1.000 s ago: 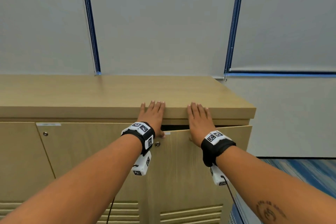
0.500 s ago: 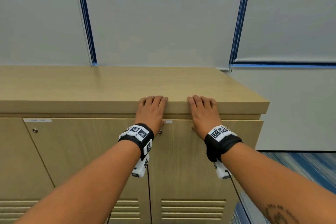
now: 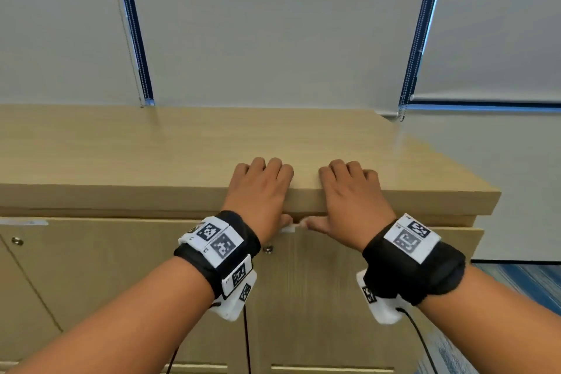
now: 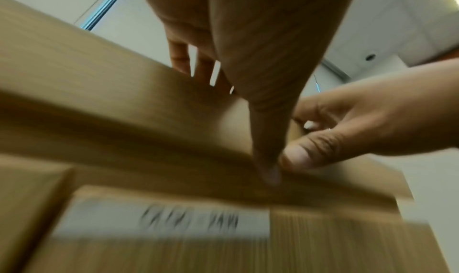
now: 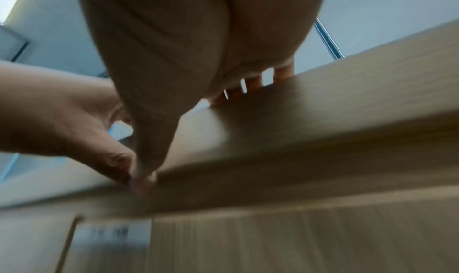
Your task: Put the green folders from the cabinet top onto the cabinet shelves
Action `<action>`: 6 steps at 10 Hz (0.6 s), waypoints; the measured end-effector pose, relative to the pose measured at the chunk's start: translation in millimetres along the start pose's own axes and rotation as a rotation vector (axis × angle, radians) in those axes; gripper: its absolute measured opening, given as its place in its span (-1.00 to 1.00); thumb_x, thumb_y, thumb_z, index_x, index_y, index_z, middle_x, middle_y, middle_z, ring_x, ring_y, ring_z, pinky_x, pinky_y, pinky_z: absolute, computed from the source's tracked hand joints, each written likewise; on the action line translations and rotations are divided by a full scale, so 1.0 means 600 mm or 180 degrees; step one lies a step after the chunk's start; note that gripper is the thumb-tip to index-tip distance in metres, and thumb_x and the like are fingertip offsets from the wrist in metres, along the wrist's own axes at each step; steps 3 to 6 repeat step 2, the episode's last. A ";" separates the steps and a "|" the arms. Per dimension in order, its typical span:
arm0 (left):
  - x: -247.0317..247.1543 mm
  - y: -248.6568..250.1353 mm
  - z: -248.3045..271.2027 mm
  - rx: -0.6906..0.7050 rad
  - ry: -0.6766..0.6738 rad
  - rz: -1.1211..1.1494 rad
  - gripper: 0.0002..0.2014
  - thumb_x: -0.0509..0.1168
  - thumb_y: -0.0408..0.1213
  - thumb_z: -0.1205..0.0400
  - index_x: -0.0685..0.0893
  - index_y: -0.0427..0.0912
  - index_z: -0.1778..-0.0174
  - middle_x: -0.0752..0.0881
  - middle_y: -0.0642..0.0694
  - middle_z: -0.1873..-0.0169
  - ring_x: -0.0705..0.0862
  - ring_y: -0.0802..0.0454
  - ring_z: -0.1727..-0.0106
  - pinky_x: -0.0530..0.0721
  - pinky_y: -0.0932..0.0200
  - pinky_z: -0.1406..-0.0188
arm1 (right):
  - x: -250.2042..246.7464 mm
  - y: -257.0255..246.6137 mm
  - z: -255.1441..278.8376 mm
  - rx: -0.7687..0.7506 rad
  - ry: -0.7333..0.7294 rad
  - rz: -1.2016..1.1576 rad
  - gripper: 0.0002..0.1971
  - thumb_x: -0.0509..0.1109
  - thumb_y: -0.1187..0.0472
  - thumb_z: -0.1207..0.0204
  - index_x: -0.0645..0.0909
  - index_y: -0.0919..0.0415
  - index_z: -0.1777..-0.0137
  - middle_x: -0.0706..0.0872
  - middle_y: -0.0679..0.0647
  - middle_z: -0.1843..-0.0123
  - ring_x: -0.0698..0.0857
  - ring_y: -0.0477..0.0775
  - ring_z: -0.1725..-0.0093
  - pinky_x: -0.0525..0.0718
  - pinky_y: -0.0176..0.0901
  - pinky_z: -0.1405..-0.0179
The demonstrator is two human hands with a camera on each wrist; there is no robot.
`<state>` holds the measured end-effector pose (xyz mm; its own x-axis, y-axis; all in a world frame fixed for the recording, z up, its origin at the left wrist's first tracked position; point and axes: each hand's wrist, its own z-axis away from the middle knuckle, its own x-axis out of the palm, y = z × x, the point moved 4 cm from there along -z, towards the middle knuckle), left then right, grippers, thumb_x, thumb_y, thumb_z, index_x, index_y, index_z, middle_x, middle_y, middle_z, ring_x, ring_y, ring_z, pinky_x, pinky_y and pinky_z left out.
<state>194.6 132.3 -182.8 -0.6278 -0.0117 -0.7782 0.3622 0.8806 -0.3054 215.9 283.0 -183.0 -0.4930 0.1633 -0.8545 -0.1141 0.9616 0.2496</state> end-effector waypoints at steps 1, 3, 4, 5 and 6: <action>-0.005 -0.039 -0.064 0.0072 -0.0889 0.0178 -0.23 0.27 0.48 -0.31 0.46 -0.03 -0.25 0.56 -0.01 -0.16 0.53 -0.10 -0.16 0.43 -0.03 -0.11 | -0.032 0.005 -0.069 -0.0240 -0.0627 -0.0364 -0.03 0.23 -0.60 -0.21 0.37 0.13 -0.43 0.47 0.05 -0.41 0.46 0.17 -0.37 0.40 0.15 -0.34; -0.028 -0.080 -0.103 0.0039 -0.1691 0.0609 -0.04 0.20 0.57 -0.29 0.42 -0.02 -0.47 0.46 -0.04 -0.47 0.47 -0.12 -0.42 0.42 -0.10 -0.37 | -0.078 0.020 -0.126 -0.0383 -0.1175 -0.0672 0.03 0.26 -0.57 -0.24 0.28 0.14 -0.56 0.34 0.07 -0.59 0.32 0.18 -0.55 0.29 0.17 -0.50; -0.028 -0.080 -0.103 0.0039 -0.1691 0.0609 -0.04 0.20 0.57 -0.29 0.42 -0.02 -0.47 0.46 -0.04 -0.47 0.47 -0.12 -0.42 0.42 -0.10 -0.37 | -0.078 0.020 -0.126 -0.0383 -0.1175 -0.0672 0.03 0.26 -0.57 -0.24 0.28 0.14 -0.56 0.34 0.07 -0.59 0.32 0.18 -0.55 0.29 0.17 -0.50; -0.028 -0.080 -0.103 0.0039 -0.1691 0.0609 -0.04 0.20 0.57 -0.29 0.42 -0.02 -0.47 0.46 -0.04 -0.47 0.47 -0.12 -0.42 0.42 -0.10 -0.37 | -0.078 0.020 -0.126 -0.0383 -0.1175 -0.0672 0.03 0.26 -0.57 -0.24 0.28 0.14 -0.56 0.34 0.07 -0.59 0.32 0.18 -0.55 0.29 0.17 -0.50; -0.028 -0.080 -0.103 0.0039 -0.1691 0.0609 -0.04 0.20 0.57 -0.29 0.42 -0.02 -0.47 0.46 -0.04 -0.47 0.47 -0.12 -0.42 0.42 -0.10 -0.37 | -0.078 0.020 -0.126 -0.0383 -0.1175 -0.0672 0.03 0.26 -0.57 -0.24 0.28 0.14 -0.56 0.34 0.07 -0.59 0.32 0.18 -0.55 0.29 0.17 -0.50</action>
